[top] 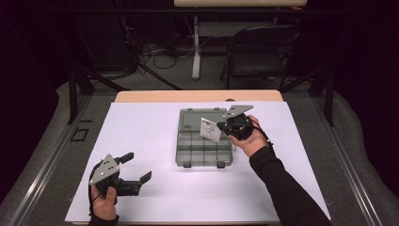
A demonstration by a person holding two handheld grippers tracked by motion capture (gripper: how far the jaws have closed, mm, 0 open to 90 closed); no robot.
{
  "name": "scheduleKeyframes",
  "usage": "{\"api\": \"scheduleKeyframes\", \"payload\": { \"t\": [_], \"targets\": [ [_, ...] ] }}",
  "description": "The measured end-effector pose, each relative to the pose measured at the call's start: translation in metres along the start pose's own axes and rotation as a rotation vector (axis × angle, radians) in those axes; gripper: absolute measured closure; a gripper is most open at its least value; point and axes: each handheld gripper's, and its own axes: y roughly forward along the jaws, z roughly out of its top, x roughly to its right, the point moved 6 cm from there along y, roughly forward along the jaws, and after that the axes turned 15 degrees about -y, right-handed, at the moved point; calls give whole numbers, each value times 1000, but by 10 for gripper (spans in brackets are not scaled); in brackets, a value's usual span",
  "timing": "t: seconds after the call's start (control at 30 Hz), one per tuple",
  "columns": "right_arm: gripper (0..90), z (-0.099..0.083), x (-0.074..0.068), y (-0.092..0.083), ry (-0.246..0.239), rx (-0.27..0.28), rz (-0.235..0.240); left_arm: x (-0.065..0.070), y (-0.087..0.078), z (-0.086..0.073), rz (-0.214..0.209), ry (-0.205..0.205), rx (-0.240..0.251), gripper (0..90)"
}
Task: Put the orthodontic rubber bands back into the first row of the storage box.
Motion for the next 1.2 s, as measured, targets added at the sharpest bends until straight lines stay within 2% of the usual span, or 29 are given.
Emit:
{"api": "scheduleKeyframes", "payload": {
  "t": [0.67,1.2],
  "targets": [
    [900,-17,-11,12,26,-23,43,0,0,0,2,-1,1,63],
    [897,-20,-12,17,24,-42,42,0,0,0,1,-2,5,63]
  ]
}}
